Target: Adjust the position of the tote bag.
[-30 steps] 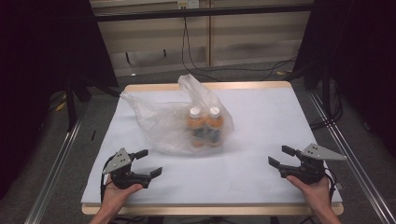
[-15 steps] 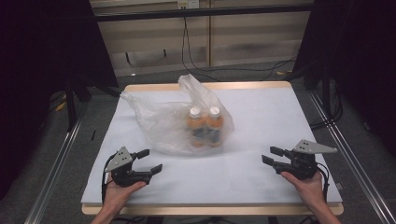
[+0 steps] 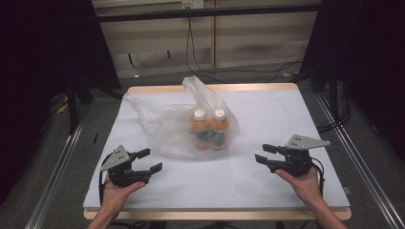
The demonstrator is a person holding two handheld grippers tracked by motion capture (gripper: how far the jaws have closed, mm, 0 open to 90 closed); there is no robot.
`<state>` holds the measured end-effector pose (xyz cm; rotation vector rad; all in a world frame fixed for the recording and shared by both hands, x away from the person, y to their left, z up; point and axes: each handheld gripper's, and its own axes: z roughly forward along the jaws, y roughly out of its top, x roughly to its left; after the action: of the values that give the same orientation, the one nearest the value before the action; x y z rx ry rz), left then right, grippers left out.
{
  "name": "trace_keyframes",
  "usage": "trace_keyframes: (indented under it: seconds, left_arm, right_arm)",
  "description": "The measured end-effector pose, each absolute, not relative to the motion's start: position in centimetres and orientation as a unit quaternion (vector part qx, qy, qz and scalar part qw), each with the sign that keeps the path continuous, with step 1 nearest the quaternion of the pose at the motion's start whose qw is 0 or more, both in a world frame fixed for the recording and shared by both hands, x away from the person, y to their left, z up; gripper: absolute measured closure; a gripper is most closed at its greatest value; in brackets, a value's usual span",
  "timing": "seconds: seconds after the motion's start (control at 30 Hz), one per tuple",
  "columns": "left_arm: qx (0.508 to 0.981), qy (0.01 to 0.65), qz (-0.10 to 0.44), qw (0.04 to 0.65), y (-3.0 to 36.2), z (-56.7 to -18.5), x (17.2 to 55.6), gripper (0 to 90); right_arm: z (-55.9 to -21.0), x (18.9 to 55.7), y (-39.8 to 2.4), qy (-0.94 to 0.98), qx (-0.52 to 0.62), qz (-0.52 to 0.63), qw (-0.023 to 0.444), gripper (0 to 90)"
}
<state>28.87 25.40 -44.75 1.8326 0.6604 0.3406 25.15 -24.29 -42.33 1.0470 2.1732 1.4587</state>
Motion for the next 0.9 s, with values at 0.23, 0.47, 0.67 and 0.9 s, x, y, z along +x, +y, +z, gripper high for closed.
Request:
trace_keyframes:
  seconds: [0.23,0.47,0.67,0.9]
  left_arm:
    - [0.768,0.28,0.134,0.561,25.5,-44.0,29.7,32.8]
    - [0.762,0.295,0.151,0.557,26.3,-43.5,30.6,35.5]
    - [0.759,0.295,0.158,0.559,26.9,-42.7,31.5,40.6]
    - [0.765,0.301,0.146,0.55,27.2,-42.6,32.1,45.9]
  right_arm:
    - [-41.1,26.8,-23.0,0.763,0.349,0.522,0.154,50.1]
    - [-40.0,28.4,-22.1,0.766,0.335,0.528,0.149,55.9]
    - [-39.4,29.4,-21.4,0.77,0.325,0.529,0.147,57.7]
    - [-38.0,30.6,-20.4,0.776,0.311,0.526,0.157,59.0]
